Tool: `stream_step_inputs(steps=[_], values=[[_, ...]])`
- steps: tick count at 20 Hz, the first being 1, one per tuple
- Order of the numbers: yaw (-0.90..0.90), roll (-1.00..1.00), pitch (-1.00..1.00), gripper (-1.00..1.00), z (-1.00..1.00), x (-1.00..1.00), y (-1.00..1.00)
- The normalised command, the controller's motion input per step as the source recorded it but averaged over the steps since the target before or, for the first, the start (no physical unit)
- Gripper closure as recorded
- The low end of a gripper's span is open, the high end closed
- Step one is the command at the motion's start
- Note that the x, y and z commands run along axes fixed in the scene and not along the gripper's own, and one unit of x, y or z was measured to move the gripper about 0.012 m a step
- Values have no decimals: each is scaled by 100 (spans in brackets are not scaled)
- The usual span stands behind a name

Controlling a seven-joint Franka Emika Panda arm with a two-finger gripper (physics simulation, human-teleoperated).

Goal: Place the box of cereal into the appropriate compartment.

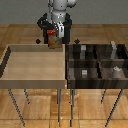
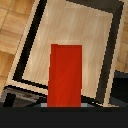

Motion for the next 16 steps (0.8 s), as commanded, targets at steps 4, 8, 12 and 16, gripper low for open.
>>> stream_step_inputs(steps=[4,8,12,16], values=[[0,0,0,100,0,0,100],[0,0,0,100,0,0,100],[0,0,0,100,0,0,100],[0,0,0,100,0,0,100]])
